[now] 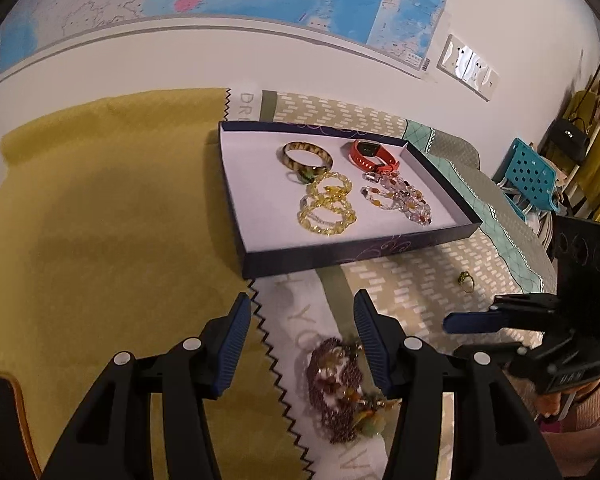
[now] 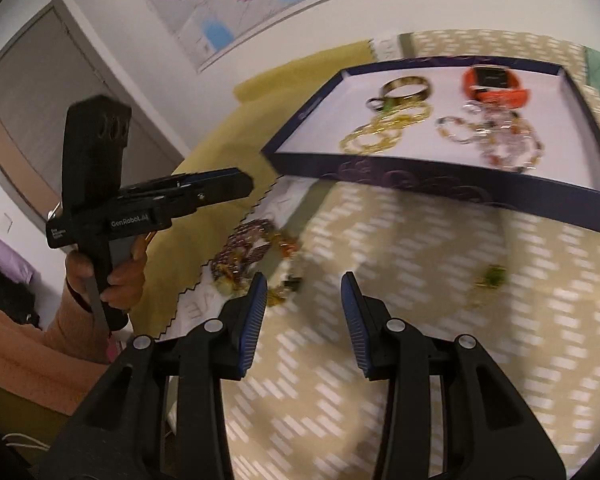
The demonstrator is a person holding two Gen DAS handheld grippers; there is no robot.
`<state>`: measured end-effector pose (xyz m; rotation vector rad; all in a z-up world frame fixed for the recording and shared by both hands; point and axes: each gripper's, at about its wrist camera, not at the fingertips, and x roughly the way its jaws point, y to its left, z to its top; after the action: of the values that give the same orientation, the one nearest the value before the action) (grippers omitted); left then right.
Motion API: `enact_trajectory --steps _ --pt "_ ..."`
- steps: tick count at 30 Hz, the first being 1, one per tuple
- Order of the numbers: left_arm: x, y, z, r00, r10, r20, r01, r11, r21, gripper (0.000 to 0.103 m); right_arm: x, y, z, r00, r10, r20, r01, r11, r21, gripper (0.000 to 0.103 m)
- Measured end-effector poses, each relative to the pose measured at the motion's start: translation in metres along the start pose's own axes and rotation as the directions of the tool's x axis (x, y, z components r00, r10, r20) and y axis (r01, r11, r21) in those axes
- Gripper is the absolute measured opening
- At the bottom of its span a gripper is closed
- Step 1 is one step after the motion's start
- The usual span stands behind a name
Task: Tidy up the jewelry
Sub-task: 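Move both tools back down toward the jewelry left on the bed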
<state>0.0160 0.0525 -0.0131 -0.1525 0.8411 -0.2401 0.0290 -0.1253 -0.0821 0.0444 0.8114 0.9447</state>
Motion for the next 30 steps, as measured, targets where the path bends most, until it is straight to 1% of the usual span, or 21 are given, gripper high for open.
enact_trajectory --steps 2,5,6,8,9,12,13,14,15,17,19,22,24,26,28,29,30 --pt "-0.001 0.001 -0.004 1.000 0.002 -0.002 -0.002 1.000 -0.005 0.051 0.009 0.006 0.002 1.000 -0.016 -0.011 0.016 1.000 -0.014 0.039" --pt "-0.001 0.004 -0.007 1.000 0.000 -0.006 0.000 1.000 -0.017 0.051 0.026 0.015 0.005 0.996 -0.079 -0.038 0.077 0.996 -0.055 0.030" --pt "-0.001 0.005 -0.008 1.000 -0.002 -0.007 0.002 1.000 -0.019 0.051 0.029 0.018 0.004 0.994 -0.104 -0.036 0.101 0.992 -0.075 0.025" --pt "-0.001 0.007 -0.009 1.000 -0.002 -0.009 0.002 1.000 -0.022 0.051 0.033 0.023 0.004 0.990 -0.137 -0.037 0.132 0.985 -0.108 0.021" --pt "-0.002 0.007 -0.009 1.000 -0.004 -0.008 0.004 1.000 -0.023 0.051 0.035 0.025 0.005 0.987 -0.157 -0.038 0.151 0.980 -0.128 0.010" --pt "-0.003 0.009 -0.009 1.000 -0.010 -0.001 0.010 1.000 -0.028 0.051 0.033 0.026 0.005 0.984 -0.172 -0.035 0.166 0.976 -0.144 0.009" --pt "-0.003 0.009 -0.009 1.000 -0.012 0.000 0.012 1.000 -0.028 0.051 0.030 0.025 0.005 0.986 -0.162 -0.028 0.157 0.979 -0.134 0.009" --pt "-0.004 0.009 -0.009 1.000 -0.016 0.003 0.016 1.000 -0.027 0.051 0.022 0.022 0.005 0.991 -0.132 -0.015 0.130 0.985 -0.113 0.009" --pt "-0.004 0.008 -0.009 1.000 -0.017 0.004 0.017 1.000 -0.025 0.051 0.014 0.020 0.004 0.992 -0.123 -0.001 0.122 0.987 -0.103 0.009" --pt "-0.005 0.008 -0.009 1.000 -0.023 0.006 0.023 0.999 -0.023 0.051 -0.007 0.014 0.003 0.992 -0.118 0.041 0.121 0.990 -0.077 0.009" --pt "-0.005 0.005 -0.009 0.999 -0.032 0.009 0.032 0.999 -0.019 0.051 -0.024 0.008 0.001 0.991 -0.119 0.062 0.123 0.991 -0.060 0.009" --pt "-0.004 -0.003 -0.008 0.999 -0.050 0.010 0.050 0.999 0.004 0.051 -0.046 -0.003 -0.010 0.985 -0.162 0.063 0.165 0.986 -0.041 0.009" --pt "-0.002 -0.011 -0.008 0.998 -0.063 0.007 0.063 0.998 0.029 0.051 -0.055 -0.014 -0.019 0.977 -0.206 0.053 0.207 0.978 -0.011 0.009" --pt "0.003 -0.019 -0.008 0.997 -0.072 -0.002 0.072 0.996 0.049 0.051 -0.063 -0.027 -0.029 0.973 -0.228 0.045 0.226 0.973 0.033 0.009" --pt "0.007 -0.025 -0.008 0.996 -0.086 -0.014 0.087 0.994 0.059 0.051 -0.068 -0.035 -0.036 0.963 -0.266 0.035 0.264 0.963 0.053 0.009" --pt "0.009 -0.027 -0.008 0.996 -0.091 -0.018 0.092 0.994 0.063 0.051 -0.069 -0.038 -0.040 0.955 -0.296 0.025 0.295 0.954 0.056 0.009" --pt "0.011 -0.032 -0.008 0.995 -0.098 -0.024 0.100 0.992 0.073 0.051 -0.070 -0.040 -0.042 0.952 -0.304 0.026 0.302 0.951 0.063 0.012"
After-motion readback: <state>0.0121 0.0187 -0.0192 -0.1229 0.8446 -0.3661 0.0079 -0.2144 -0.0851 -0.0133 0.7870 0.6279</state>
